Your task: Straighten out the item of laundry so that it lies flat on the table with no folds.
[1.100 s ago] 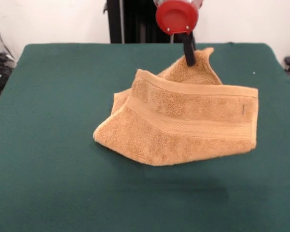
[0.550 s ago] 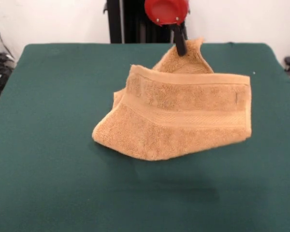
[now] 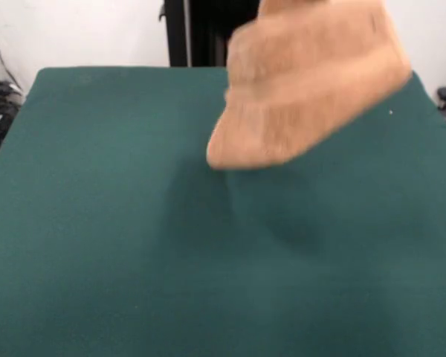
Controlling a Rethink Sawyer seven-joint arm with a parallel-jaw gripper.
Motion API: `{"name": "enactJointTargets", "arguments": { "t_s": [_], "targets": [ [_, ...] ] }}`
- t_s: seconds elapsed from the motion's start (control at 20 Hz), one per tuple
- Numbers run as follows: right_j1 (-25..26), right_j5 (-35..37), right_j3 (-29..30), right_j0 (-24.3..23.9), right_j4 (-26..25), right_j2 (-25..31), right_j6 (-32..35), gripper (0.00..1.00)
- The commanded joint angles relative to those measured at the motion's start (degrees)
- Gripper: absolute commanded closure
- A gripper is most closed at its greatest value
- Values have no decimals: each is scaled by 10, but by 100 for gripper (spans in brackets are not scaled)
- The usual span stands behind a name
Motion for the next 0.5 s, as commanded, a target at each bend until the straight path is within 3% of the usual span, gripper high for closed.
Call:
{"name": "enactJointTargets", "arguments": {
  "t_s": [0.05, 0.2, 0.5],
  "targets": [
    [64, 214, -70, 29, 22, 39, 185, 100],
    [73, 259, -90, 39, -4, 30, 185, 100],
    [77, 264, -86, 44, -7, 11, 179, 100]
  ]
}}
